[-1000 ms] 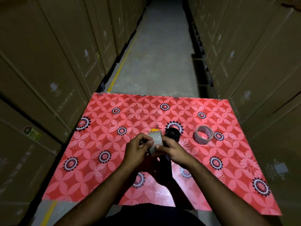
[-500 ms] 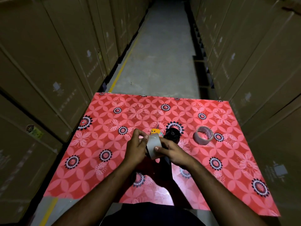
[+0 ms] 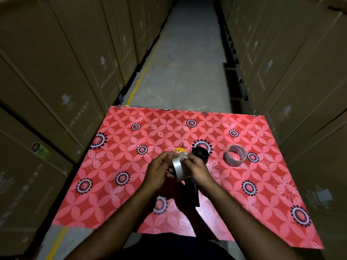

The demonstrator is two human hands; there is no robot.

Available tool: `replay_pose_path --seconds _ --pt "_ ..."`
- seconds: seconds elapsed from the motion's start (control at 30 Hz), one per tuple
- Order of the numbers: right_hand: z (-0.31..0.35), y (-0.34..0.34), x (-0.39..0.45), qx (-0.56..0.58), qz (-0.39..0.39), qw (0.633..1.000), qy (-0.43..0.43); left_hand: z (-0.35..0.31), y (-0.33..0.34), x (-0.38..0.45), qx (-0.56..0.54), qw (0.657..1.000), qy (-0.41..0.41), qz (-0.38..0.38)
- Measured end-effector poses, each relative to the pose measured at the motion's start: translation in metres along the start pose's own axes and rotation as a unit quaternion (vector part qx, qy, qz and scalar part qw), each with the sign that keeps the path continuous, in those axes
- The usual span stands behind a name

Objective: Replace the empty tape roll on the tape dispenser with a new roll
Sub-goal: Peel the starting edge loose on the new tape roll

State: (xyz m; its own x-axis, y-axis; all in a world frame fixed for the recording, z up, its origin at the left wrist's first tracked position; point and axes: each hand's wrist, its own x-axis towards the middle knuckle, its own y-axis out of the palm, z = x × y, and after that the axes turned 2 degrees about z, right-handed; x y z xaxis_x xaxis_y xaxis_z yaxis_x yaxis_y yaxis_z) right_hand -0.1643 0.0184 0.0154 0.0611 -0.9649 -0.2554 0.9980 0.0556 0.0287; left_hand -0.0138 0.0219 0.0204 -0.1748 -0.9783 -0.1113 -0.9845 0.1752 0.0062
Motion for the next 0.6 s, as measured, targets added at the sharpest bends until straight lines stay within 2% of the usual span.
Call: replay_pose_path --seconds 0.13,0.23,0.4,0.47,0.53,0.6 --pt "-0.002 0.006 -0.002 0.041 0.0 0.999 0.002 0.004 -0.004 0.004 0.068 0.998 0.014 0.0" --pt "-0.004 0.008 -0.003 0.054 0.017 0.998 -0.004 0.004 -0.001 0.002 0.073 0.996 0.025 -0.046" --pt "-0.006 0.004 -0.001 0.038 0.056 0.997 -0.03 0.009 0.001 0.005 0.18 0.969 0.071 -0.15" --pt "-0.006 0.002 -0.002 0.044 0.065 0.996 -0.034 0.008 0.0 0.008 0.171 0.974 0.076 -0.127" --pt "-0.005 -0.002 -0.003 0.035 0.075 0.996 -0.036 0.007 -0.001 0.011 0.138 0.984 0.043 -0.106" --pt "-0.008 -0.006 -0.002 0.015 0.096 0.995 -0.035 0.008 -0.005 0.015 0.111 0.986 0.01 -0.124"
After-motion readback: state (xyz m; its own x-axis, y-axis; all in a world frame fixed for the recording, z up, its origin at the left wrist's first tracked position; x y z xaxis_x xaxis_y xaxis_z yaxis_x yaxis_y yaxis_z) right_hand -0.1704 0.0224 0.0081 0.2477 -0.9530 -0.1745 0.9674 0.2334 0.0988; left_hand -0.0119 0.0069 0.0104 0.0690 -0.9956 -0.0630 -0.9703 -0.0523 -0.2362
